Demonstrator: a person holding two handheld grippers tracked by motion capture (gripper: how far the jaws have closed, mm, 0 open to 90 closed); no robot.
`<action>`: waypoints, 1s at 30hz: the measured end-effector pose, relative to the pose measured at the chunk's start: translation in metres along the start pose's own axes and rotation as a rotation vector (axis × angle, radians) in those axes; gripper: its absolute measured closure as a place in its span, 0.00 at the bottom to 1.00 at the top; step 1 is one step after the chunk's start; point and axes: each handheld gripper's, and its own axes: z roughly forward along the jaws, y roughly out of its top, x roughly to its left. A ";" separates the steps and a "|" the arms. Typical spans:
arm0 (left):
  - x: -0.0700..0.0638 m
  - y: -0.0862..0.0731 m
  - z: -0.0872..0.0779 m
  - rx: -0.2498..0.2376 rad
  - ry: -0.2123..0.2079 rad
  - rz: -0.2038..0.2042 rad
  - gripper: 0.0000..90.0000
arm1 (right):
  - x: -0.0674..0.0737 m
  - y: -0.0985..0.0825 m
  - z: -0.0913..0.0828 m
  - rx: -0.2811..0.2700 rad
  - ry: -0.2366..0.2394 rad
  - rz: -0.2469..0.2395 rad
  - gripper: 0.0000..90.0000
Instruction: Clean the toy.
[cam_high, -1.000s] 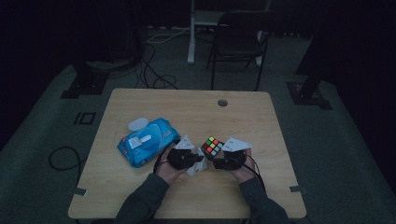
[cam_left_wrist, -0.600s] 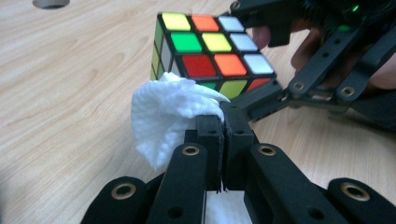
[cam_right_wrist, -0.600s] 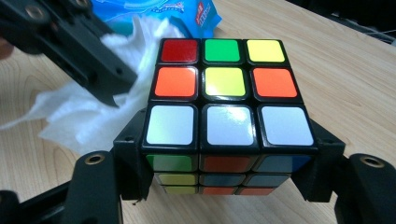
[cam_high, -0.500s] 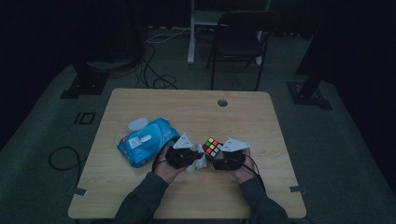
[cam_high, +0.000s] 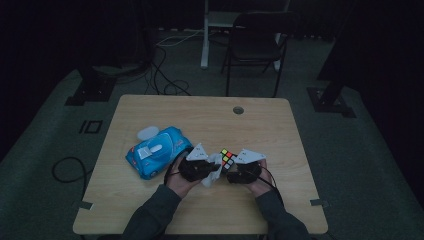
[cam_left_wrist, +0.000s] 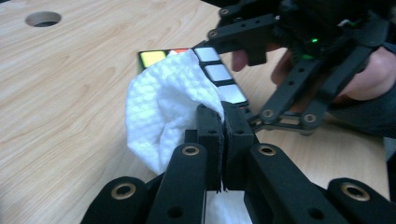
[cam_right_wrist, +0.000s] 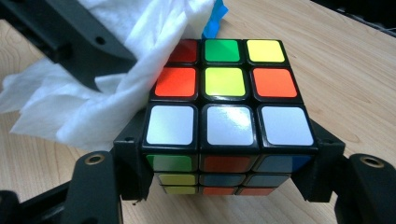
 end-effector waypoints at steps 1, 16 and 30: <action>0.002 -0.001 0.000 -0.003 0.008 -0.005 0.99 | 0.000 0.000 0.000 -0.001 -0.001 0.002 0.39; 0.008 -0.018 0.015 0.043 0.032 -0.051 0.99 | -0.005 0.002 -0.006 -0.040 0.008 0.051 0.39; -0.007 -0.023 0.037 0.076 -0.027 -0.033 0.99 | -0.008 0.002 -0.008 -0.063 0.004 0.080 0.39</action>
